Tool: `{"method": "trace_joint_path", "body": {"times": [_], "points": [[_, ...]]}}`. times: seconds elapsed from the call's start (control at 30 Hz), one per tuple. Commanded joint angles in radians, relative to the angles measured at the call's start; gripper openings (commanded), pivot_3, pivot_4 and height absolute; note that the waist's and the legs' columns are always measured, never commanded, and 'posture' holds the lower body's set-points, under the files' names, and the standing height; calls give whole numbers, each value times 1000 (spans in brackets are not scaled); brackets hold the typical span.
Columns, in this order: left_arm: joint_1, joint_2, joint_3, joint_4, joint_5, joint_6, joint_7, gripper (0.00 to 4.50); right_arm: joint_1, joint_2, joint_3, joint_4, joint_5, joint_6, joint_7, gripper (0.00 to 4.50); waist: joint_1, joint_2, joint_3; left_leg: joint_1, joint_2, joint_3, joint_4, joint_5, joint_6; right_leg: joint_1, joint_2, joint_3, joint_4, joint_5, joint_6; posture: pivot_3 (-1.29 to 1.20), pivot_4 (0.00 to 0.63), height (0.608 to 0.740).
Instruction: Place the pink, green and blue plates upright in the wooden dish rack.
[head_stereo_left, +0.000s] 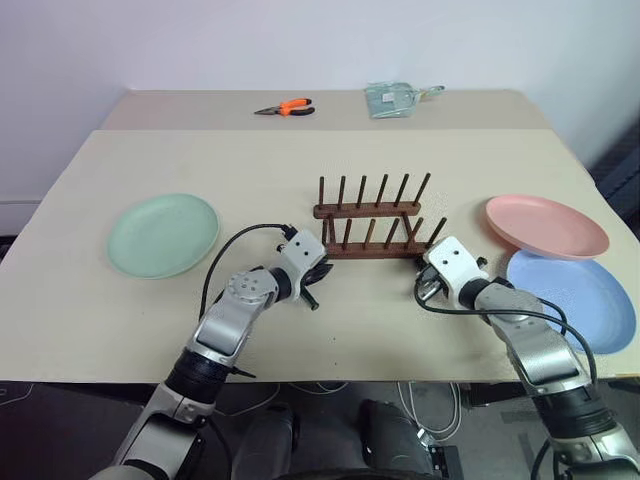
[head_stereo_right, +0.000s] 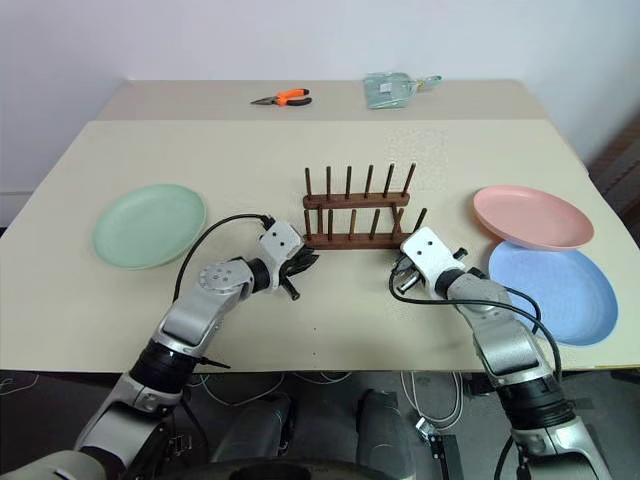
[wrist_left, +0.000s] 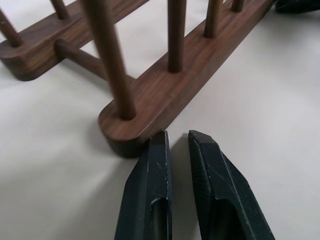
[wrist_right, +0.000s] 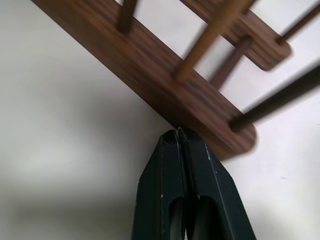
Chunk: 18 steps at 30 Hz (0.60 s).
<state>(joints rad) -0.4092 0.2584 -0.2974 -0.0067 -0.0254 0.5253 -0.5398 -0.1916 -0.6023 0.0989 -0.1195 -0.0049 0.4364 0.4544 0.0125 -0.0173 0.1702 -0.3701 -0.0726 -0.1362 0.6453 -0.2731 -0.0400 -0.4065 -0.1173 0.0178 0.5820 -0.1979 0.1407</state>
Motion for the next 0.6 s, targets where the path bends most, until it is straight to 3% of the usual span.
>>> {"method": "trace_joint_path", "body": {"times": [0.03,0.23,0.4,0.6], "points": [[2,37,34,46,33,1,32,574,17,-38,-68,-42,43,17,61,887,0,0,0,0,0,0,0,0,0,0,0,0,0,0,0,0,150,740],[52,80,18,-92,-46,-18,-84,574,120,-263,-272,-188,66,-28,199,3892,-4,3,2,-2,0,1,0,0,0,-2,0,0,0,0,0,0,150,740],[103,118,4,-201,-123,-65,-211,574,190,-468,-351,-75,-54,-161,237,3892,0,4,3,-3,0,2,0,-1,1,-2,-1,0,-1,-2,-2,0,150,740],[83,96,16,-233,-177,-66,-252,574,97,-502,-240,190,-220,-290,133,3892,-1,4,3,-3,0,3,1,-1,1,-2,-1,1,-2,-2,-3,0,150,740]]}}
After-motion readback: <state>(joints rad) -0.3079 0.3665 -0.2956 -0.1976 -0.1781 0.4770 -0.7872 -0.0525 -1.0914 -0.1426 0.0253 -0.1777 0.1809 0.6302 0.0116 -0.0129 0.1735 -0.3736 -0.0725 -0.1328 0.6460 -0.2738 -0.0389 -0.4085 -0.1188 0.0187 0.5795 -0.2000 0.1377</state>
